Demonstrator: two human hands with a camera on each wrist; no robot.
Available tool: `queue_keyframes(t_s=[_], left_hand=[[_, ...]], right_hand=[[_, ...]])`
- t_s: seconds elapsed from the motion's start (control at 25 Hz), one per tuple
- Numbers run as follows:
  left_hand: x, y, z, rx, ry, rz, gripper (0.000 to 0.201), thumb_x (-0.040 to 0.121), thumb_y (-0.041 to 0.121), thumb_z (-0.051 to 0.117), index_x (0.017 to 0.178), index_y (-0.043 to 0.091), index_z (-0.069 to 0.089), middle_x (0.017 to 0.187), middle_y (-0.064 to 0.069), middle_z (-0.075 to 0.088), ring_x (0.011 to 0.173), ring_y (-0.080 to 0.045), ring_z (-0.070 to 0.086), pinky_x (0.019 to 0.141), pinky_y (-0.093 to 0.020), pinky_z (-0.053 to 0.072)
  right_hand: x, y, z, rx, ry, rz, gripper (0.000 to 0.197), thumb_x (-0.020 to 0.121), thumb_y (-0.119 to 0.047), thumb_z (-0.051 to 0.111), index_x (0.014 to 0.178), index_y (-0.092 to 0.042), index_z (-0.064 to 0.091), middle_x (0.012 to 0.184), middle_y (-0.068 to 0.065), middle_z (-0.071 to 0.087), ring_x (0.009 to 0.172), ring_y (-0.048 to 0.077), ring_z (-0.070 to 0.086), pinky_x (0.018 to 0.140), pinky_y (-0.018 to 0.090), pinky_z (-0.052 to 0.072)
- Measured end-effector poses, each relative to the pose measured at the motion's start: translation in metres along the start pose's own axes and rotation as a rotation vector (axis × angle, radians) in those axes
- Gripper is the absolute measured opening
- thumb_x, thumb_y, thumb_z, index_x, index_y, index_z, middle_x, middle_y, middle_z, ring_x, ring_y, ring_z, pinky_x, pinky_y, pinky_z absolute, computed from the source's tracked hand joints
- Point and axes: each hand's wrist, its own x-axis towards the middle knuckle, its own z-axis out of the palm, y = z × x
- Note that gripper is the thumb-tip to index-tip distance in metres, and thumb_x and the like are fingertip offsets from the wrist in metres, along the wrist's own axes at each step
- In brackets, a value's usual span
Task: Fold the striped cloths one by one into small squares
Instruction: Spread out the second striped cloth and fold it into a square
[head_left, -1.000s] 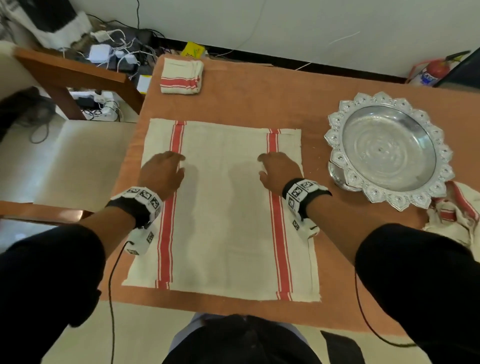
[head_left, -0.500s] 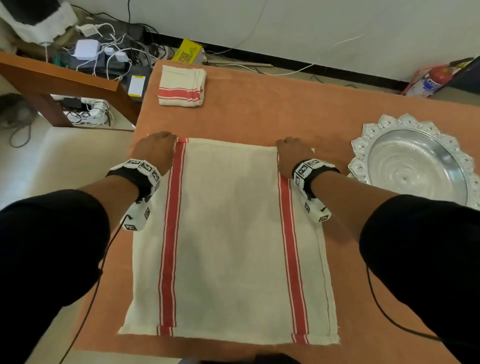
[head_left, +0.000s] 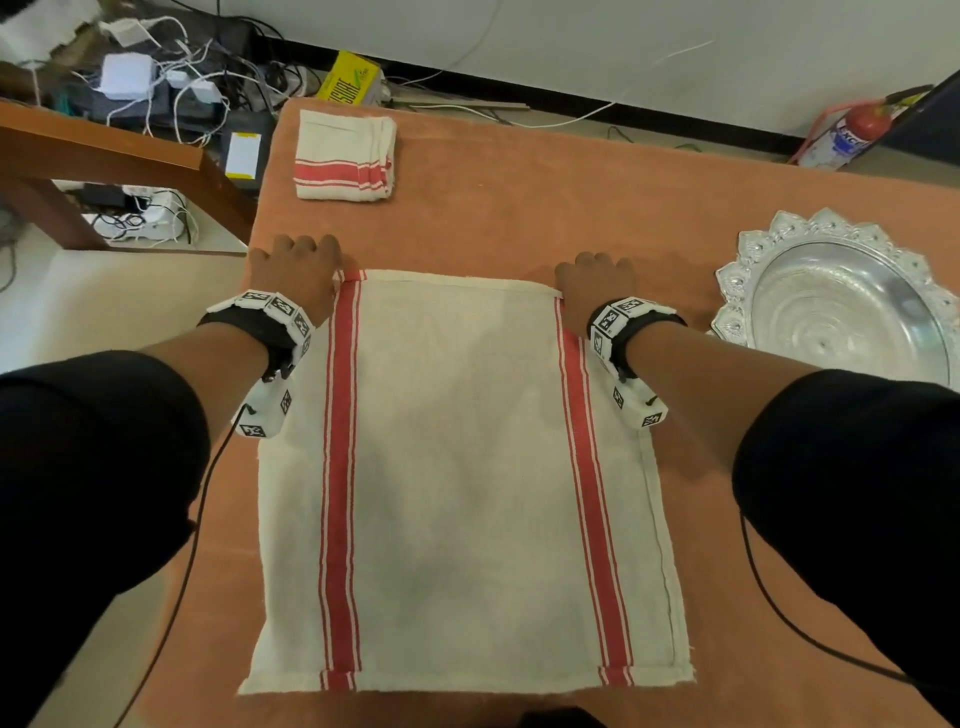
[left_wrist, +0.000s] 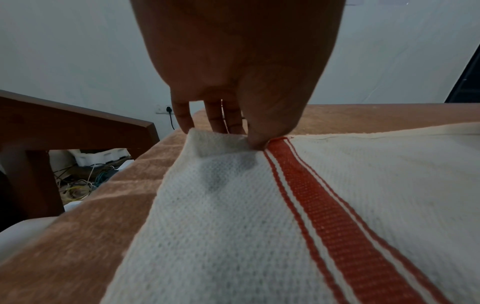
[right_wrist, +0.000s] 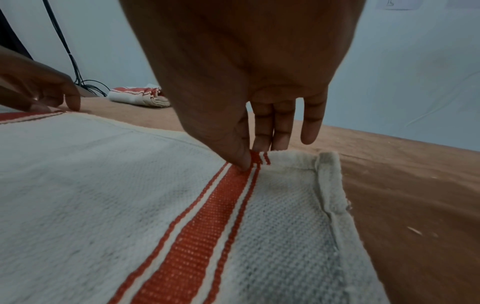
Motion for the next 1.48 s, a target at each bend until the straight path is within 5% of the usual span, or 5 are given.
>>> queue_keyframes(t_s=[0.28, 0.64, 0.92, 1.12, 1.48], left_hand=[[-0.005, -0.013, -0.013, -0.046, 0.003, 0.004, 0.023, 0.094, 0.034, 0.067, 0.110, 0.019, 0.060, 0.106, -0.011, 0.066, 0.104, -0.038, 0.057, 0.100, -0.058, 0.043], [-0.100, -0.028, -0.021, -0.224, 0.241, 0.210, 0.011, 0.087, 0.024, 0.077, 0.085, 0.022, 0.066, 0.081, 0.000, 0.067, 0.073, -0.022, 0.060, 0.066, -0.035, 0.046], [-0.190, -0.030, -0.008, -0.329, 0.268, 0.282, 0.009, 0.086, 0.021, 0.076, 0.090, 0.022, 0.067, 0.085, 0.002, 0.065, 0.073, -0.015, 0.051, 0.064, -0.032, 0.040], [-0.243, -0.029, 0.011, -0.306, 0.259, 0.311, 0.008, 0.087, 0.022, 0.075, 0.094, 0.023, 0.072, 0.084, 0.004, 0.066, 0.075, -0.017, 0.057, 0.063, -0.030, 0.038], [-0.331, -0.019, 0.052, -0.231, 0.147, 0.248, 0.014, 0.088, 0.017, 0.074, 0.101, 0.023, 0.073, 0.093, 0.005, 0.067, 0.086, -0.017, 0.062, 0.070, -0.032, 0.053]], right_hand=[[-0.038, -0.009, -0.007, 0.009, 0.048, -0.048, 0.025, 0.083, -0.009, 0.055, 0.107, -0.016, 0.052, 0.078, 0.000, 0.051, 0.074, 0.027, 0.048, 0.087, 0.043, 0.039], [-0.143, -0.015, -0.007, 0.052, 0.195, -0.114, 0.017, 0.088, -0.010, 0.059, 0.105, -0.015, 0.058, 0.098, 0.009, 0.058, 0.081, 0.030, 0.056, 0.065, 0.034, 0.034], [-0.220, -0.015, 0.014, 0.087, 0.217, -0.099, 0.017, 0.086, -0.008, 0.058, 0.102, -0.013, 0.060, 0.094, 0.011, 0.060, 0.079, 0.033, 0.057, 0.069, 0.038, 0.033], [-0.261, -0.004, 0.047, 0.130, 0.394, -0.199, 0.028, 0.064, 0.010, 0.067, 0.082, -0.010, 0.062, 0.072, 0.010, 0.053, 0.059, 0.019, 0.027, 0.059, 0.032, 0.029], [-0.319, 0.014, 0.098, 0.099, 0.275, -0.241, 0.037, 0.056, 0.011, 0.071, 0.083, -0.012, 0.057, 0.074, 0.008, 0.050, 0.058, 0.027, 0.047, 0.052, 0.030, 0.026]])
